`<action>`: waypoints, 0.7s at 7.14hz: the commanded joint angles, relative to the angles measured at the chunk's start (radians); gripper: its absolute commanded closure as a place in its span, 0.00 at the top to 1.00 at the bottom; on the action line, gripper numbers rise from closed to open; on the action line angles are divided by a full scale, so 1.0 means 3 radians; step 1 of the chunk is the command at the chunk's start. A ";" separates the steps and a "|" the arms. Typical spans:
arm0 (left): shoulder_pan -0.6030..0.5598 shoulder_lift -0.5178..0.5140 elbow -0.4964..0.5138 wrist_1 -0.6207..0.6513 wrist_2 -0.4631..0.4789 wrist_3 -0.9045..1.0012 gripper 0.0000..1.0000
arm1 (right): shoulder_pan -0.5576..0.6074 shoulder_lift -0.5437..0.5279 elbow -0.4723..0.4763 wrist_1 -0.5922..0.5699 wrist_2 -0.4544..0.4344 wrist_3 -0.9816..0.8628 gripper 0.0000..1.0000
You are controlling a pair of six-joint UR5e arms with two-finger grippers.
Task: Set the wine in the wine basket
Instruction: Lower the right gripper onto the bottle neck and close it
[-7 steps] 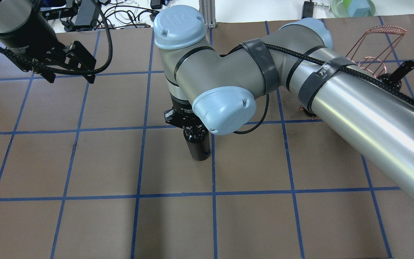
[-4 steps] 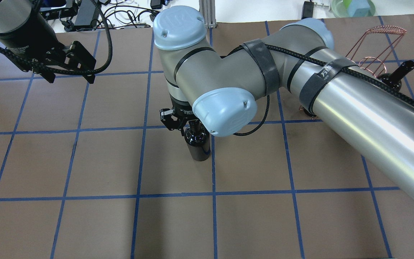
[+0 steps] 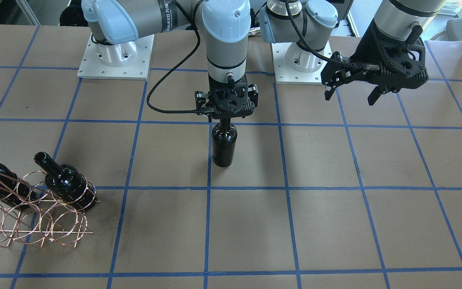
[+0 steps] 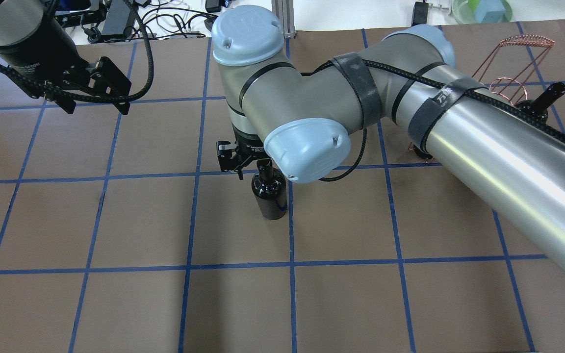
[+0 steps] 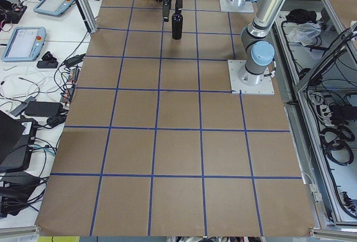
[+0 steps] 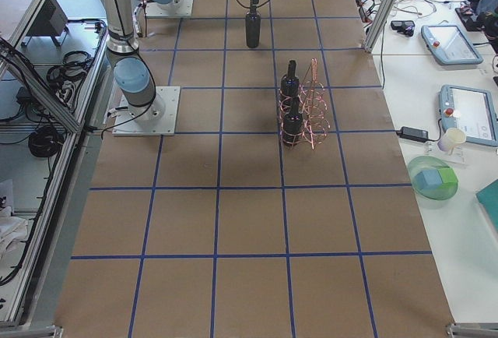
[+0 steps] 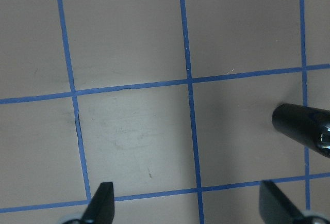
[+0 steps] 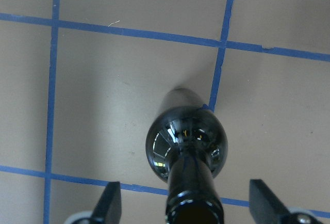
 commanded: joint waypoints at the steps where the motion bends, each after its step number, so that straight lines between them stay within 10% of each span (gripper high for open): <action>1: -0.0004 0.0000 -0.0008 0.0000 0.0000 0.0002 1.00 | -0.0022 0.0006 0.0005 -0.0010 -0.0007 0.0010 0.87; 3: 0.0001 0.0000 -0.0009 0.0000 -0.0005 -0.0008 1.00 | -0.0022 0.0006 0.0010 0.0005 0.0009 0.0010 0.25; 5: 0.0001 0.0000 -0.0014 0.0000 -0.0005 -0.0008 1.00 | -0.0027 0.0006 0.0005 0.0015 0.0029 0.0005 0.00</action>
